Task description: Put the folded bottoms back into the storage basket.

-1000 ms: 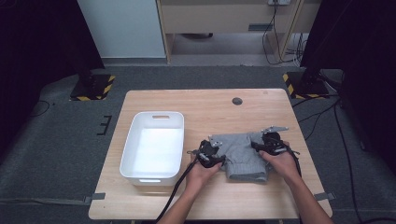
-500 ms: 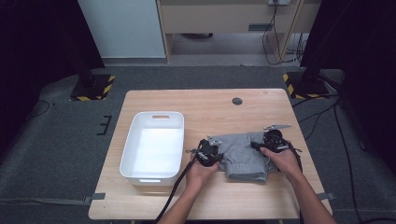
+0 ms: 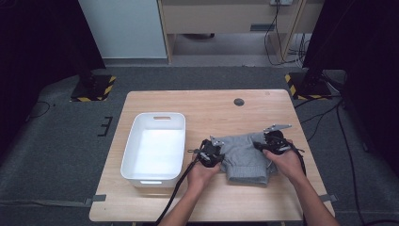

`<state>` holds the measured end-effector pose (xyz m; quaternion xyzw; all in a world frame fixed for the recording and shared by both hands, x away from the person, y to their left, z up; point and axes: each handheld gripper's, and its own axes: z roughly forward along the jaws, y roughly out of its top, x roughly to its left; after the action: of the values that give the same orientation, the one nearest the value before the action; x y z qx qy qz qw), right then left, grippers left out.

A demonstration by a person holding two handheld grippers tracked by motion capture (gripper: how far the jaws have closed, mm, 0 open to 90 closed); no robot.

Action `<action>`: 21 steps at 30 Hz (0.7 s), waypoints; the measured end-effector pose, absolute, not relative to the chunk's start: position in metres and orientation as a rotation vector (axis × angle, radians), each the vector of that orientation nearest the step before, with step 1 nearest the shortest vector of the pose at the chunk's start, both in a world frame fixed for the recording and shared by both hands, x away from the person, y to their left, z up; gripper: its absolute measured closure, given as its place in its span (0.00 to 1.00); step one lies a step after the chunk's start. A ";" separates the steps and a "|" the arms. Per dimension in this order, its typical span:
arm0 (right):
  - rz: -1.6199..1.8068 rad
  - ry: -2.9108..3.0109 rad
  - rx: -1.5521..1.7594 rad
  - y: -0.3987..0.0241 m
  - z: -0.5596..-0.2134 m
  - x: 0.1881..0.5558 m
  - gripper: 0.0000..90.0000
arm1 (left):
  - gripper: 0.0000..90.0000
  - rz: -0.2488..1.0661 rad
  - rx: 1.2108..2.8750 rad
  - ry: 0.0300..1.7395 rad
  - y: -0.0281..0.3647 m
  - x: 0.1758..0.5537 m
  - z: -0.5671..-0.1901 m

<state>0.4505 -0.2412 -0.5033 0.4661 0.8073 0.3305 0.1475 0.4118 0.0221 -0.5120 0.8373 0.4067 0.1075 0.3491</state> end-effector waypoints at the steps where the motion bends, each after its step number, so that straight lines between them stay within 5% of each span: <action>1: 0.947 2.323 1.341 -0.241 -0.502 0.450 0.78 | 0.88 0.279 2.167 1.055 0.023 0.412 -0.511; 21: 0.956 2.292 1.308 -0.235 -0.471 0.460 0.79 | 0.89 0.311 2.118 1.049 0.027 0.419 -0.479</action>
<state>0.4596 -0.2354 -0.4709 0.4594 0.8052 0.3358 0.1667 0.4189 0.0274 -0.4792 0.8255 0.4089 0.1212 0.3697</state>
